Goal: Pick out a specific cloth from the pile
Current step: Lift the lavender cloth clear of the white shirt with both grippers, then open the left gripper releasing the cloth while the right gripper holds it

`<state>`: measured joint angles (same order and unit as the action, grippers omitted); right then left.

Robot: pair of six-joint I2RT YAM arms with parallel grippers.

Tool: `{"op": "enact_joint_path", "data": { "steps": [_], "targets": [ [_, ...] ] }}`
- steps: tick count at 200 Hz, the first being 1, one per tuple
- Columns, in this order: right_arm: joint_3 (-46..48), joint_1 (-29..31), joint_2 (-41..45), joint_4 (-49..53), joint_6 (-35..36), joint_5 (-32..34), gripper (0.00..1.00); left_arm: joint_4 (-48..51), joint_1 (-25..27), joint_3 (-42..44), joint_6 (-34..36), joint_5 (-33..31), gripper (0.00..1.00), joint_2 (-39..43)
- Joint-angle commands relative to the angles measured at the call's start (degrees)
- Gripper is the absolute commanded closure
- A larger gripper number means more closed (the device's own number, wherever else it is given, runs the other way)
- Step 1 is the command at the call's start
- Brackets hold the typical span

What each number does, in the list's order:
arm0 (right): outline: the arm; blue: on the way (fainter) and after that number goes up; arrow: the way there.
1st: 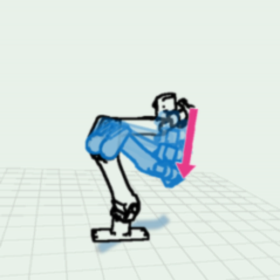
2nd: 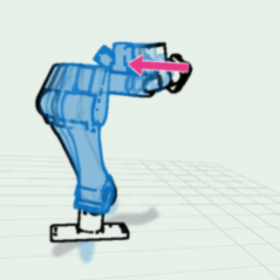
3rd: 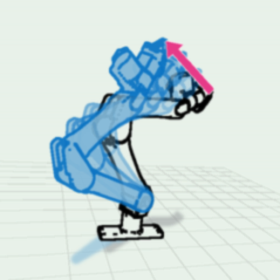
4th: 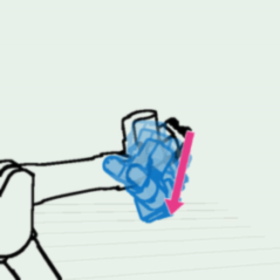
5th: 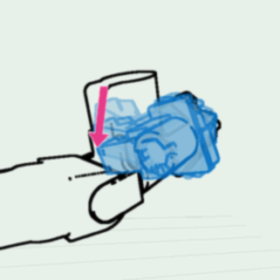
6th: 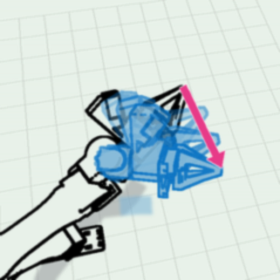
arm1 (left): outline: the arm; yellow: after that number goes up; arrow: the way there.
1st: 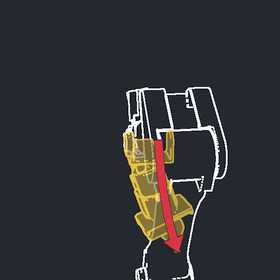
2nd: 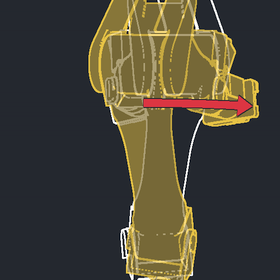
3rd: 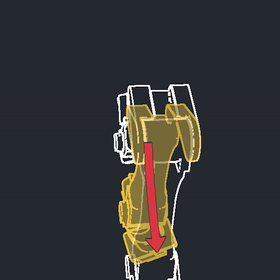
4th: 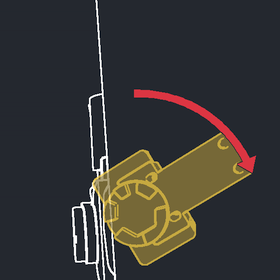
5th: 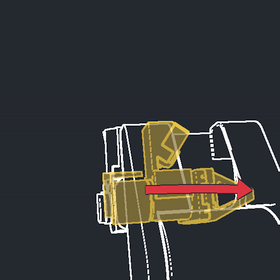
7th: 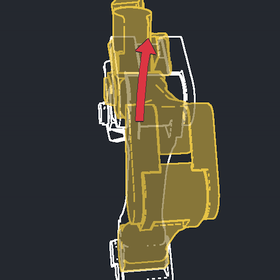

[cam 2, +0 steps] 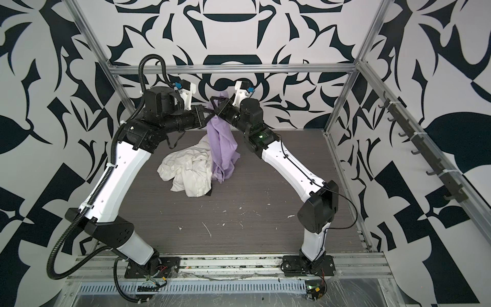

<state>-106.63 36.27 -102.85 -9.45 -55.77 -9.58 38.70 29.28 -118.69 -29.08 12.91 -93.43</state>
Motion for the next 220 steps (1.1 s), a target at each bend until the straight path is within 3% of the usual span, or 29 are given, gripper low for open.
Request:
{"op": "enact_joint_path", "data": {
  "steps": [1,42,98,123,140,184,220],
  "targets": [
    [2.8,-0.5,4.0,-3.5,1.7,-2.3,0.78,-5.3,0.6,-1.8,-0.7,1.7,1.00,-0.1],
    [8.7,-5.0,9.0,-4.2,4.8,-6.6,0.56,-6.3,0.6,-1.7,-1.2,4.0,1.00,-0.1],
    [19.3,-14.4,16.4,-8.3,10.1,-18.9,0.43,-7.6,0.5,-0.8,0.7,9.9,1.00,0.3],
    [24.3,-16.1,20.2,-11.7,21.4,-25.6,0.35,-8.3,0.5,-1.5,0.4,13.3,1.00,-0.3],
    [29.1,-16.2,23.6,-13.2,33.3,-27.0,0.27,-8.3,0.6,-2.3,-0.2,15.2,1.00,-0.9],
    [42.1,-16.1,28.7,-29.6,51.8,-28.4,0.19,-9.0,0.6,-2.6,-1.5,18.1,1.00,-1.6],
    [40.6,-16.1,30.7,-22.3,64.5,-31.2,0.18,-8.9,1.0,-2.6,-1.7,19.1,1.00,-1.8]
  ]
}}
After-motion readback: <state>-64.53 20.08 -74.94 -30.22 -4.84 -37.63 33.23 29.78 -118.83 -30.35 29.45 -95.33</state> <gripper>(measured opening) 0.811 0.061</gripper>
